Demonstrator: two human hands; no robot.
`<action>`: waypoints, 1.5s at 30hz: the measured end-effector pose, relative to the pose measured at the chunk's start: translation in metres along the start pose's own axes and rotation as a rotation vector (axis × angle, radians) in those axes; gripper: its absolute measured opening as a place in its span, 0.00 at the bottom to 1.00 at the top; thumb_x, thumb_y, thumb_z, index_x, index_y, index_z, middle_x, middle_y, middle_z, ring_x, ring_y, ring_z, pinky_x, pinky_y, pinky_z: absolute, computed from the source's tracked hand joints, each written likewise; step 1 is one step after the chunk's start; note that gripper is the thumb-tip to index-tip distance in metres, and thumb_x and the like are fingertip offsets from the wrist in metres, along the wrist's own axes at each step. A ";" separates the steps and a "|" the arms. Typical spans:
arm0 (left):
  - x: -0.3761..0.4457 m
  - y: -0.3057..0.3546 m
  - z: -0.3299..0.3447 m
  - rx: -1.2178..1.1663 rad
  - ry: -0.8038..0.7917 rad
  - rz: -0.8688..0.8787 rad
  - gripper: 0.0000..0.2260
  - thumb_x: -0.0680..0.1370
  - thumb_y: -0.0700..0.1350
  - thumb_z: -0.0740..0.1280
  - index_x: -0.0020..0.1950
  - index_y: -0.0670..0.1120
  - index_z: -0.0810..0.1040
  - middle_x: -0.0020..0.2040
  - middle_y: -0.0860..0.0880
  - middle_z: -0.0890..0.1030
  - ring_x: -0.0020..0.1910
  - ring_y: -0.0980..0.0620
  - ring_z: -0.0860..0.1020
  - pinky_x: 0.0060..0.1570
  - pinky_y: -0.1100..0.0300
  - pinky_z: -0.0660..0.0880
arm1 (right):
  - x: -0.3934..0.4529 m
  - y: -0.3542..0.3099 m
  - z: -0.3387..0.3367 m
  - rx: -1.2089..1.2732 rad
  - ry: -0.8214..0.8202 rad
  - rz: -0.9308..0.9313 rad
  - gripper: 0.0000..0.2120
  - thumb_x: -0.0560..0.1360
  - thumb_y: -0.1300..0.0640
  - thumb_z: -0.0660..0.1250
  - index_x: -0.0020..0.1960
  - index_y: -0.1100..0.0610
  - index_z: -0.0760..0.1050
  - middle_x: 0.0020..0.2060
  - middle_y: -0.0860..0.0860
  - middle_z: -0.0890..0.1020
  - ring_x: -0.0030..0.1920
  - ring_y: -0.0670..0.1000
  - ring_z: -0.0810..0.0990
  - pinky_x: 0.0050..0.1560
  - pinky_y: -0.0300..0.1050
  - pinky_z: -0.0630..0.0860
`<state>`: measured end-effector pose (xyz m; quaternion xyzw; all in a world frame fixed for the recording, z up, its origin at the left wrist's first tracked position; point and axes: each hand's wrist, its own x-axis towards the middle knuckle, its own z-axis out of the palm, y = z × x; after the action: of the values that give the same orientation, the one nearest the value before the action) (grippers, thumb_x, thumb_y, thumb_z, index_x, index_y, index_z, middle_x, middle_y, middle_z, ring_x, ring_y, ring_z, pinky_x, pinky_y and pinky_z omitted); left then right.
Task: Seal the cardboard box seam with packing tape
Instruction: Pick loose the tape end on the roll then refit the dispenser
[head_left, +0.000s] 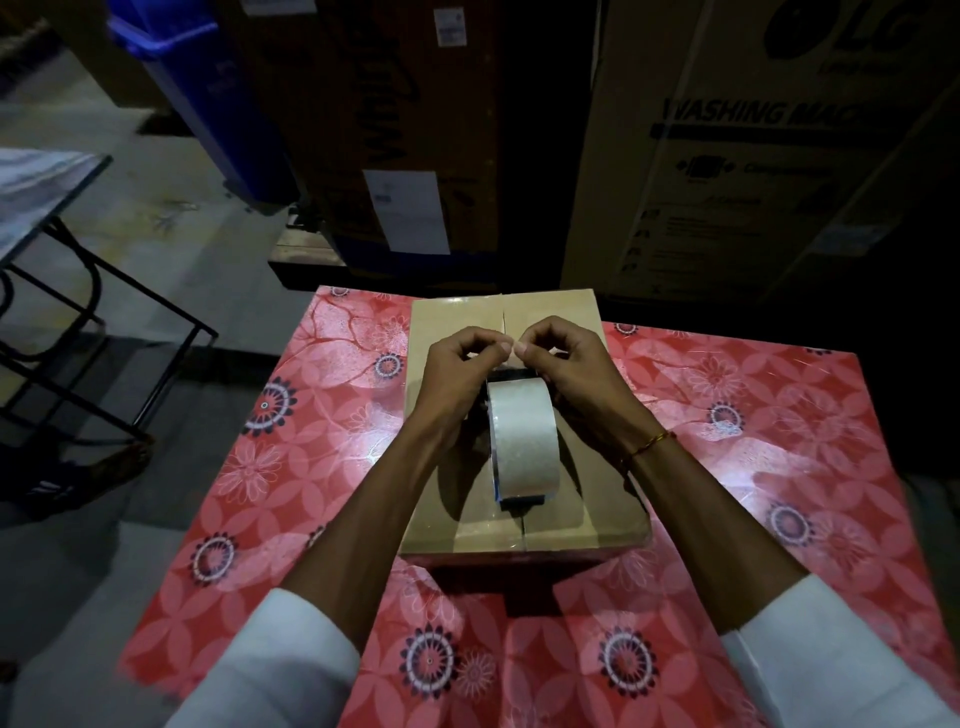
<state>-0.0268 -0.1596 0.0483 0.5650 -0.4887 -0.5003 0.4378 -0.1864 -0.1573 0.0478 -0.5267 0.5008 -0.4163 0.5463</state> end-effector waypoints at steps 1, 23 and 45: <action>0.001 -0.001 0.000 0.004 0.002 0.005 0.03 0.79 0.41 0.68 0.50 0.43 0.82 0.48 0.47 0.83 0.47 0.51 0.81 0.48 0.57 0.78 | 0.000 0.000 0.001 0.008 0.008 -0.002 0.08 0.81 0.56 0.68 0.53 0.61 0.77 0.50 0.62 0.79 0.44 0.59 0.79 0.43 0.54 0.79; 0.001 -0.002 0.000 0.036 0.047 -0.006 0.07 0.80 0.44 0.68 0.50 0.43 0.84 0.43 0.47 0.84 0.44 0.52 0.83 0.45 0.60 0.78 | 0.004 0.003 0.005 0.002 0.031 -0.012 0.13 0.79 0.51 0.71 0.51 0.62 0.79 0.49 0.62 0.81 0.46 0.64 0.83 0.44 0.56 0.81; -0.004 0.001 -0.007 -0.025 0.062 -0.027 0.11 0.82 0.49 0.65 0.50 0.44 0.83 0.40 0.52 0.82 0.34 0.57 0.75 0.36 0.59 0.74 | 0.006 0.007 0.006 -0.023 0.025 0.021 0.07 0.81 0.57 0.69 0.51 0.62 0.81 0.48 0.59 0.81 0.44 0.54 0.81 0.44 0.48 0.80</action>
<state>-0.0204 -0.1560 0.0504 0.5813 -0.4609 -0.4943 0.4532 -0.1800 -0.1618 0.0403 -0.5223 0.5178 -0.4117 0.5382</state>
